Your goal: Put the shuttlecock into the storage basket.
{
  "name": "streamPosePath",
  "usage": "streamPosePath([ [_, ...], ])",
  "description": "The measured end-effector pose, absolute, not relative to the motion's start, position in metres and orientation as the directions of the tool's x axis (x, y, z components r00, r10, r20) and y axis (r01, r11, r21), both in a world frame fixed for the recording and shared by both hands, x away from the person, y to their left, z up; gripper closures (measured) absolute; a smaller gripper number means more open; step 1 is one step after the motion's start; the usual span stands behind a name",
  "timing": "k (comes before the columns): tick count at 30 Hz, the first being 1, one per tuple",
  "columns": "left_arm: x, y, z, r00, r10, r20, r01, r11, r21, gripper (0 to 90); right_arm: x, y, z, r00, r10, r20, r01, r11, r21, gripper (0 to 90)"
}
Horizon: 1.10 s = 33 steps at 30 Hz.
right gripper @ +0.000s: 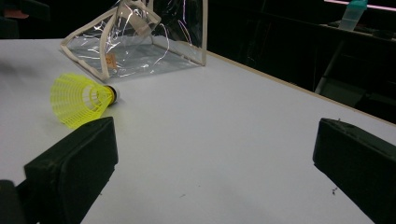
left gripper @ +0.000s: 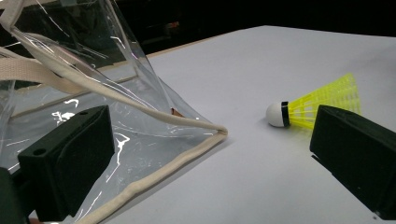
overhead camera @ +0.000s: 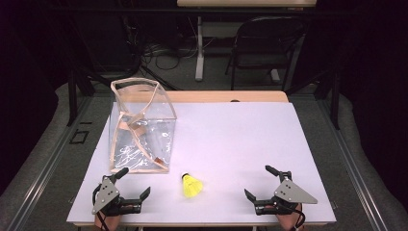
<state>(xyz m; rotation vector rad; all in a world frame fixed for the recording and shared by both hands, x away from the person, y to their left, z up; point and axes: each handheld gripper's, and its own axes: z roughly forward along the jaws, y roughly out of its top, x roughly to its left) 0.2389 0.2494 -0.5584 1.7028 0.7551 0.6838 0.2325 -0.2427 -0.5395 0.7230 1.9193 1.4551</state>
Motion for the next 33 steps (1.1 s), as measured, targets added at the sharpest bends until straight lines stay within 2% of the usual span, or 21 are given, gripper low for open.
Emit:
streamPosePath([
  [13, 0.239, 0.248, -0.559, 0.627, 0.778, 0.048, 0.172, -0.198, 0.965, 0.0, 0.235, -0.242, -0.541, -0.669, 0.732, -0.129, 0.073, 0.237, 0.969, 0.0],
  [33, 0.245, 0.223, -0.549, 0.660, 0.749, 0.055, 0.223, -0.265, 0.938, 0.1, 0.233, -0.241, -0.540, -0.658, 0.740, -0.135, 0.079, 0.246, 0.966, 0.0],
])
